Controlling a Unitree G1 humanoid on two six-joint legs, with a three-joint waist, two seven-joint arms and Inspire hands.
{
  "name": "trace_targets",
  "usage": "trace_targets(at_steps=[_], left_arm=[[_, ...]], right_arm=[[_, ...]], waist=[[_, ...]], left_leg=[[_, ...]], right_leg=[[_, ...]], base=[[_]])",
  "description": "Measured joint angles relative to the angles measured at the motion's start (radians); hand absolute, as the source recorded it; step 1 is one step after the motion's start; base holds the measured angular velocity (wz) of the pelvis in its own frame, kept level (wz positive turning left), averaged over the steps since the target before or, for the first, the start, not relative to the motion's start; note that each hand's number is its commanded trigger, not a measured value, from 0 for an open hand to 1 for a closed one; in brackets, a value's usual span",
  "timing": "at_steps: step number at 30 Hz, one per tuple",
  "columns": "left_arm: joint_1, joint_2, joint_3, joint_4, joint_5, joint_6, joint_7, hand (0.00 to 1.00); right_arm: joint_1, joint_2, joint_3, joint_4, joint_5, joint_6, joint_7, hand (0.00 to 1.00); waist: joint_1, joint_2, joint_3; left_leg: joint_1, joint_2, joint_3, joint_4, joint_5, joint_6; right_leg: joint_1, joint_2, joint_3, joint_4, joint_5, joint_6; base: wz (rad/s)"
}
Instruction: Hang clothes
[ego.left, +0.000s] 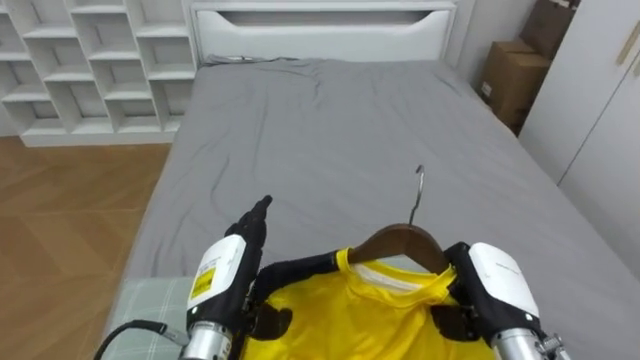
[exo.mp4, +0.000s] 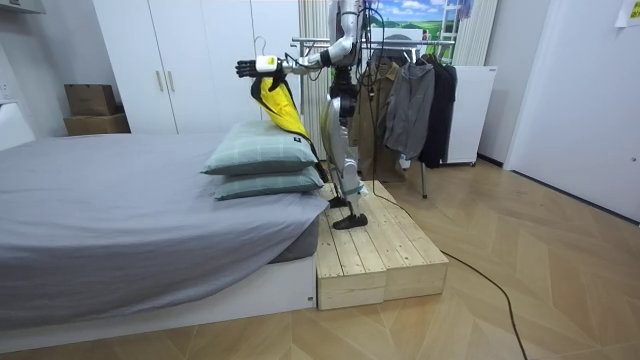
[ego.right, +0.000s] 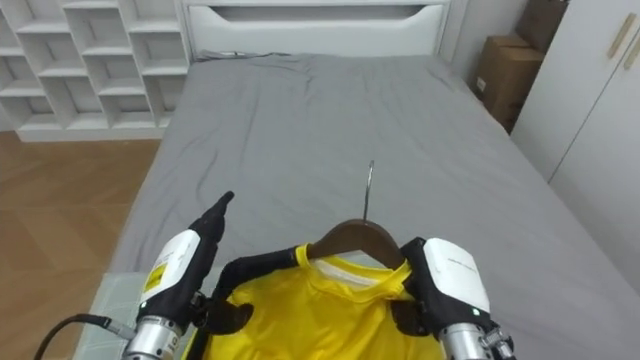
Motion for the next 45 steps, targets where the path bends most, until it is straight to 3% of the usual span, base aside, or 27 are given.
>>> trace_targets(at_steps=[8,11,13,15,17,18,19,20,21,22,23,25,26,28,30,32,33,35,36,37,38,39,40,41,42,44,45], left_arm=[[0.034,0.0,0.047,-0.002,-0.002,0.0,0.014,0.0],[0.04,0.001,0.055,-0.003,-0.002,0.0,0.014,0.0],[0.055,0.001,0.059,-0.003,0.013,-0.001,0.013,0.0],[0.075,0.0,0.073,-0.002,0.025,-0.002,0.013,0.0],[0.09,-0.006,0.097,-0.002,0.026,-0.001,0.013,0.0],[0.096,-0.006,0.113,-0.002,0.025,0.001,0.013,0.0],[0.099,-0.002,0.117,-0.002,0.026,0.003,0.016,0.0],[0.099,-0.002,0.114,-0.002,0.025,0.005,0.016,0.0],[0.098,-0.002,0.112,-0.003,0.024,0.01,0.018,0.0],[0.096,-0.001,0.111,-0.003,0.024,0.014,0.017,0.0],[0.096,-0.006,0.107,-0.003,0.022,0.014,0.016,0.0],[0.094,-0.02,0.091,-0.003,-0.009,0.013,0.016,0.0],[0.091,-0.019,0.091,-0.002,-0.016,0.014,0.016,0.0],[0.083,-0.019,0.092,-0.002,-0.021,0.017,0.015,0.0],[0.072,-0.019,0.09,0.001,-0.028,0.019,0.014,0.0],[0.067,-0.016,0.09,0.0,-0.059,0.019,0.013,0.0],[0.067,-0.008,0.091,0.001,-0.088,0.019,0.014,0.0],[0.067,-0.002,0.091,0.002,-0.137,0.018,0.016,0.0],[0.067,-0.006,0.09,0.01,-0.167,0.017,0.019,0.0],[0.068,-0.013,0.089,0.021,-0.188,0.013,0.022,0.0],[0.068,-0.016,0.086,0.027,-0.197,0.011,0.024,0.0],[0.064,-0.017,0.068,0.039,-0.217,0.002,0.037,0.0],[0.061,-0.019,0.054,0.041,-0.233,-0.004,0.045,0.0],[0.062,-0.026,0.043,0.044,-0.233,-0.01,0.051,0.0],[0.061,-0.027,0.036,0.047,-0.233,-0.012,0.06,0.0],[0.063,-0.03,0.013,0.056,-0.242,-0.013,0.094,0.0],[0.065,-0.032,0.011,0.056,-0.241,-0.013,0.102,0.0]], right_arm=[[0.063,-0.023,-0.058,0.002,0.036,0.001,-0.047,1.0],[0.08,-0.031,-0.058,0.004,0.053,0.002,-0.047,1.0],[0.092,-0.031,-0.058,0.016,0.072,0.001,-0.047,1.0],[0.095,-0.03,-0.057,0.036,0.072,0.001,-0.047,1.0],[0.094,-0.027,-0.057,0.038,0.056,0.0,-0.047,1.0],[0.094,-0.024,-0.056,0.038,0.049,-0.002,-0.047,1.0],[0.094,-0.024,-0.055,0.038,0.049,-0.002,-0.046,1.0],[0.093,-0.024,-0.053,0.038,0.049,-0.001,-0.046,1.0],[0.086,-0.024,-0.044,0.038,0.047,0.0,-0.046,1.0],[0.087,-0.024,-0.037,0.041,0.037,0.001,-0.046,1.0],[0.088,-0.022,-0.035,0.05,0.033,0.003,-0.046,1.0],[0.091,-0.019,-0.021,0.081,0.028,0.015,-0.045,1.0],[0.086,-0.018,-0.015,0.089,0.027,0.013,-0.046,1.0],[0.072,-0.003,-0.005,0.131,0.025,0.008,-0.045,1.0],[0.069,0.01,-0.005,0.143,0.029,0.008,-0.034,1.0],[0.065,0.017,0.007,0.138,0.023,0.008,-0.018,1.0],[0.061,0.016,0.025,0.12,0.019,0.008,-0.006,1.0],[0.048,0.016,0.044,0.094,0.015,0.007,-0.003,1.0],[0.044,0.013,0.058,0.076,0.003,0.007,-0.003,1.0],[0.042,0.012,0.063,0.063,-0.014,0.0,-0.004,1.0],[0.041,0.013,0.063,0.059,-0.018,-0.002,-0.004,1.0],[0.039,0.012,0.063,0.051,-0.018,-0.001,-0.006,1.0],[0.034,0.011,0.063,0.044,-0.014,-0.001,-0.007,1.0],[0.034,0.009,0.063,0.037,-0.012,-0.001,-0.007,1.0],[0.031,0.008,0.063,0.036,-0.013,-0.001,-0.007,1.0],[0.016,0.001,0.066,0.036,-0.025,-0.006,-0.008,1.0],[0.012,-0.003,0.068,0.035,-0.031,-0.008,-0.008,1.0]], waist=[[0.0,-0.001,-0.0008],[0.002,-0.014,-0.0012],[0.004,-0.029,-0.0081],[0.029,-0.033,-0.0089],[0.056,-0.033,-0.0081],[0.059,-0.034,-0.0075],[0.073,-0.032,-0.0063],[0.085,-0.031,-0.0059],[0.094,-0.025,-0.0016],[0.088,-0.009,0.0071],[0.082,-0.005,0.0099],[0.074,-0.006,0.0035],[0.067,-0.007,0.0064],[0.025,0.012,0.0075],[0.011,0.015,0.0077],[0.002,0.019,0.009],[0.009,0.02,0.009],[0.015,0.031,0.0117],[0.014,0.037,0.0127],[0.018,0.039,0.0117],[0.017,0.039,0.0117],[0.013,0.033,0.0123],[0.01,0.02,0.0188],[0.021,0.008,0.0177],[0.026,0.006,0.0174],[0.048,0.0,0.0156],[0.058,0.001,0.0145]], left_leg=[[0.005,0.002,0.02,0.002,-0.004,0.005],[0.001,0.001,0.049,0.003,-0.004,0.005],[0.008,0.008,0.089,0.003,-0.01,0.008],[0.029,0.025,0.153,0.008,-0.029,0.003],[0.037,0.049,0.241,0.034,-0.057,-0.004],[0.037,0.07,0.296,0.055,-0.071,-0.007],[0.045,0.089,0.378,0.072,-0.083,-0.014],[0.048,0.096,0.421,0.077,-0.09,-0.017],[0.049,0.111,0.483,0.102,-0.114,-0.021],[0.048,0.136,0.529,0.136,-0.146,-0.026],[0.049,0.148,0.553,0.152,-0.156,-0.031],[0.063,0.158,0.641,0.205,-0.197,-0.052],[0.066,0.162,0.654,0.222,-0.205,-0.058],[0.056,0.206,0.661,0.277,-0.22,-0.081],[0.059,0.218,0.685,0.296,-0.219,-0.089],[0.058,0.246,0.685,0.357,-0.218,-0.09],[0.053,0.277,0.674,0.439,-0.216,-0.088],[0.035,0.323,0.619,0.567,-0.196,-0.061],[0.015,0.34,0.567,0.649,-0.15,-0.036],[-0.016,0.337,0.491,0.714,-0.083,-0.02],[-0.034,0.324,0.447,0.735,-0.067,-0.019],[-0.064,0.293,0.383,0.744,-0.074,-0.022],[-0.085,0.249,0.348,0.722,-0.079,-0.026],[-0.1,0.197,0.303,0.675,-0.089,-0.021],[-0.105,0.169,0.272,0.643,-0.102,-0.027],[-0.126,0.062,0.115,0.5,-0.13,-0.033],[-0.129,0.049,0.094,0.464,-0.13,-0.033]], right_leg=[[-0.01,0.003,0.015,0.015,-0.002,0.002],[-0.039,0.003,0.036,0.045,-0.006,0.004],[-0.057,0.015,0.065,0.047,-0.004,0.004],[-0.063,0.022,0.052,0.047,0.01,0.0],[-0.096,0.015,-0.039,0.07,0.029,-0.01],[-0.118,0.007,-0.126,0.083,0.04,-0.024],[-0.133,-0.011,-0.277,0.082,0.06,-0.055],[-0.141,-0.018,-0.345,0.079,0.07,-0.073],[-0.152,-0.028,-0.451,0.081,0.082,-0.093],[-0.173,-0.035,-0.5,0.116,0.072,-0.077],[-0.188,-0.045,-0.511,0.158,0.05,-0.055],[-0.228,-0.155,-0.519,0.305,-0.025,-0.055],[-0.234,-0.158,-0.521,0.308,-0.035,-0.057],[-0.244,-0.122,-0.527,0.3,-0.044,-0.088],[-0.26,-0.1,-0.517,0.308,-0.055,-0.108],[-0.266,-0.071,-0.514,0.315,-0.069,-0.126],[-0.263,-0.057,-0.513,0.328,-0.092,-0.139],[-0.26,-0.019,-0.456,0.347,-0.114,-0.156],[-0.249,0.006,-0.409,0.349,-0.121,-0.163],[-0.237,0.022,-0.361,0.345,-0.126,-0.167],[-0.233,0.025,-0.34,0.343,-0.127,-0.167],[-0.232,0.026,-0.3,0.34,-0.129,-0.166],[-0.233,0.027,-0.254,0.336,-0.13,-0.163],[-0.236,0.029,-0.211,0.324,-0.127,-0.158],[-0.236,0.034,-0.188,0.316,-0.123,-0.152],[-0.237,0.051,-0.092,0.301,-0.11,-0.146],[-0.237,0.059,-0.066,0.298,-0.107,-0.144]], base=[[-0.06],[-0.28],[-0.41],[-0.96],[-1.32],[-1.46],[-1.6],[-1.83],[-1.58],[-1.33],[-0.95],[-0.95],[-0.87],[-0.48],[-0.46],[-0.77],[-1.2],[-1.23],[-1.14],[-1.08],[-0.93],[-0.75],[-0.92],[-0.81],[-0.93],[-1.14],[-1.31]])
